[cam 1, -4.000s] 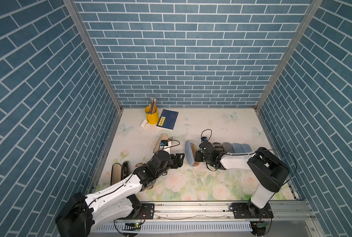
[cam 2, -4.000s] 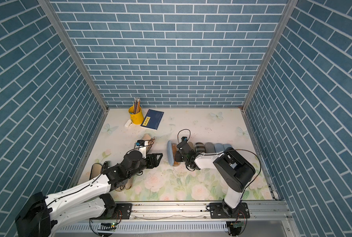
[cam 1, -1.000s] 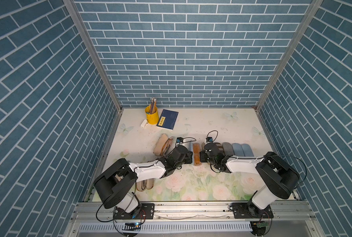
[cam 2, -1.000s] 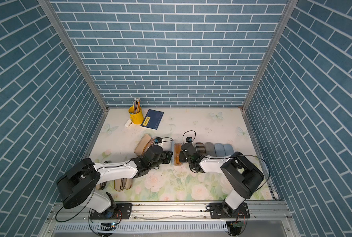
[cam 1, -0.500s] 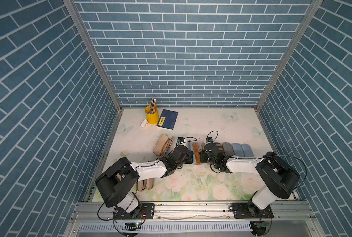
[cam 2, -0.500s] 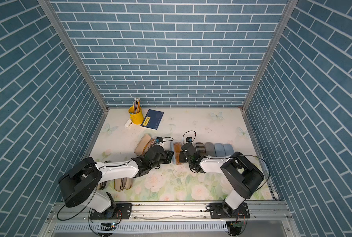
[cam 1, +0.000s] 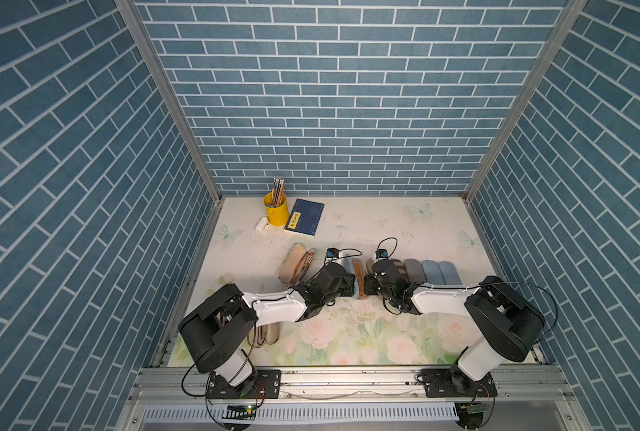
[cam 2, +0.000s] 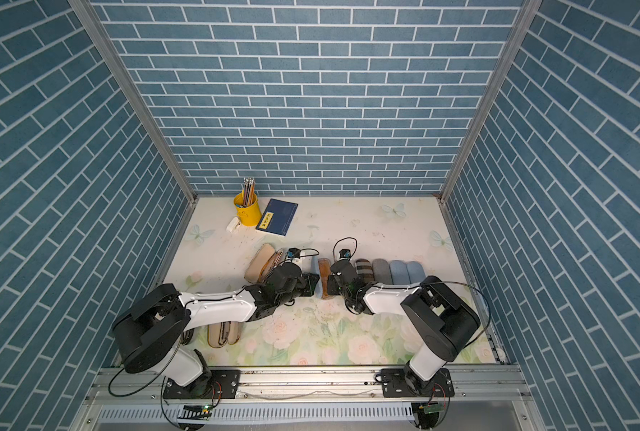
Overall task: Close the glasses case
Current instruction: Close the glasses case at the center of the board.
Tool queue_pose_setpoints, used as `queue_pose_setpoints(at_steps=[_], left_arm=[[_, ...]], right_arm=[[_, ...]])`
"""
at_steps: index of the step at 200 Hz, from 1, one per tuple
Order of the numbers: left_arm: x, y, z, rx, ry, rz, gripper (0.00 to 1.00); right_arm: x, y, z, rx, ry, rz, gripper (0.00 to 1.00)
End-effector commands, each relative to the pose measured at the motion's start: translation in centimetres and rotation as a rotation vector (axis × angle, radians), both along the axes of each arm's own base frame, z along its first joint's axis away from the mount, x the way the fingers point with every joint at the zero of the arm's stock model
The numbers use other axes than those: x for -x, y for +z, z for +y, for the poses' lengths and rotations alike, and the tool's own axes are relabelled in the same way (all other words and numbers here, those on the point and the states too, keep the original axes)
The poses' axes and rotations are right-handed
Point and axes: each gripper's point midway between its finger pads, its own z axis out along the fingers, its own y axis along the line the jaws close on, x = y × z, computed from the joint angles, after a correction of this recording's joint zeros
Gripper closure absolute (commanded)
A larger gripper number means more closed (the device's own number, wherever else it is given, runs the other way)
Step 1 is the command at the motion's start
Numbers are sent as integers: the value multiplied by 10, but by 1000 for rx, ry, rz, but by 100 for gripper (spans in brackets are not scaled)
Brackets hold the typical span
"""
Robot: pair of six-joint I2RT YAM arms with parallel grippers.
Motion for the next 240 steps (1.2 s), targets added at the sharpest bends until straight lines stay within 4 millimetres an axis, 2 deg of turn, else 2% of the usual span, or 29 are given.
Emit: queue_pose_setpoints(at_steps=[1, 240], left_arm=[[6, -16, 0, -49, -22, 32, 77], [5, -27, -17, -63, -53, 50, 77]], right_arm=[[1, -4, -3, 6, -4, 4, 89], [1, -1, -6, 14, -4, 4, 89]])
